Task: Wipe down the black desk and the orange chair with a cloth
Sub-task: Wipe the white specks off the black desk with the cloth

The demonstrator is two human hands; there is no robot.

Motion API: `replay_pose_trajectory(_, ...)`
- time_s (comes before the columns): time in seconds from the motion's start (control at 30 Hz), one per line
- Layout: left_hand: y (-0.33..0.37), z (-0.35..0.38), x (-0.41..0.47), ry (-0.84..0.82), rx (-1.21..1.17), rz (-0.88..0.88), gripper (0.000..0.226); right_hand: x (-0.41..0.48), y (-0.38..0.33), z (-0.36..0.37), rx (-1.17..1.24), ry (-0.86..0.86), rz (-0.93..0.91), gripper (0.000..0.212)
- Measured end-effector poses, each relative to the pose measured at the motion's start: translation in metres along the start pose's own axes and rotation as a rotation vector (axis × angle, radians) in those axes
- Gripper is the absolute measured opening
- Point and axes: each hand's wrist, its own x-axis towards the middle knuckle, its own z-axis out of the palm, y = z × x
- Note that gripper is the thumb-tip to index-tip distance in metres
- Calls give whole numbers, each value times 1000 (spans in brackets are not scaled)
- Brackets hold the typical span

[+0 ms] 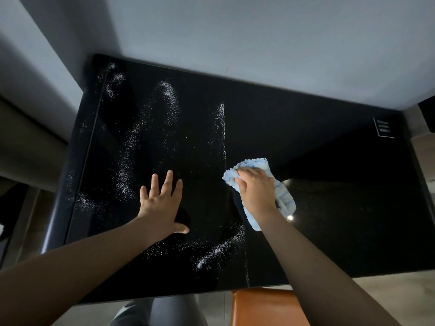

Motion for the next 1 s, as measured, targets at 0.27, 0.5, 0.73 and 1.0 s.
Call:
replay_pose_trajectory(0.27, 4, 15, -7, -28, 69, -23, 140, -38, 0, 6, -11, -14, 25, 29)
replay_pose_trajectory(0.5, 4, 15, -6, -23, 45, -24, 142, -72, -2, 9, -26, -51, 66, 32)
replay_pose_trajectory(0.73, 4, 15, -4, -6, 32, -18, 144, -98, -5, 12, -26, -52, 104, 34)
replay_pose_trajectory(1.0, 5, 15, -2, -6, 19, -15, 144, -114, -8, 12, -4, -38, 115, 34)
